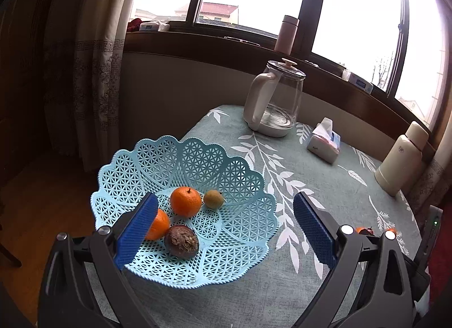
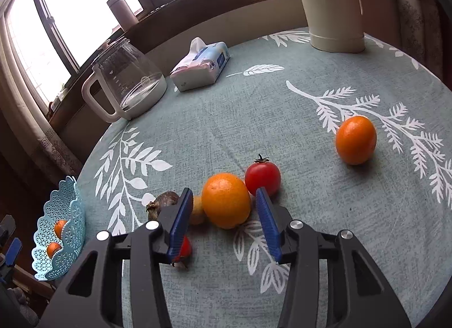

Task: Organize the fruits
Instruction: 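Move the right tool to a large orange on the table and close on it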

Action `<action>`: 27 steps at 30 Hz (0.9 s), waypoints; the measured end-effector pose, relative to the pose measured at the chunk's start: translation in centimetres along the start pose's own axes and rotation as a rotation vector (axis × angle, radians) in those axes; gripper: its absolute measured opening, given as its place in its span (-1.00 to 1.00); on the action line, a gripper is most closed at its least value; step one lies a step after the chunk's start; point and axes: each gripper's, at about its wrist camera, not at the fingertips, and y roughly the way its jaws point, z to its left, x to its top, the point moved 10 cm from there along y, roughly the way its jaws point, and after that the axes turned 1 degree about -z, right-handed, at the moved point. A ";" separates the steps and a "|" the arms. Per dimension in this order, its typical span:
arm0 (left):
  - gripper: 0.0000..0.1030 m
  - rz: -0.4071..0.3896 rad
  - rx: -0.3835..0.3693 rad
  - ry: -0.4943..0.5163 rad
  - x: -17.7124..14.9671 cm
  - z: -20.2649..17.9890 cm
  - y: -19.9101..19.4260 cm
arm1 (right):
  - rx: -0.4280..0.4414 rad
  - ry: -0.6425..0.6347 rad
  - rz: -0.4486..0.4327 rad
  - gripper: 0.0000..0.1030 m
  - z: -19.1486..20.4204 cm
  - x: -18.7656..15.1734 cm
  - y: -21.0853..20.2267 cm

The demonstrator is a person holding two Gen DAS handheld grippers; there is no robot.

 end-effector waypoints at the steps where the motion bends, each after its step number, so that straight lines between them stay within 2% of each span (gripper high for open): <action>1: 0.90 0.003 -0.005 0.006 -0.1 -0.3 0.1 | 0.000 -0.002 0.000 -0.09 0.0 0.0 0.0; 11: 0.90 0.012 -0.025 0.032 -0.7 -1.5 0.0 | -0.038 -0.082 0.006 -0.11 0.9 0.5 0.7; 14: 0.90 0.009 -0.030 0.036 -0.7 -1.7 -0.2 | -0.058 -0.110 0.017 -0.24 0.6 0.3 0.5; 19: 0.90 0.016 -0.030 0.038 -0.9 -1.9 0.0 | -0.046 -0.145 0.022 -0.26 0.3 -0.2 -0.5; 27: 0.90 0.040 -0.055 0.099 -2.3 -4.5 0.5 | -0.015 -0.110 -0.004 -0.26 -2.2 -0.3 -3.7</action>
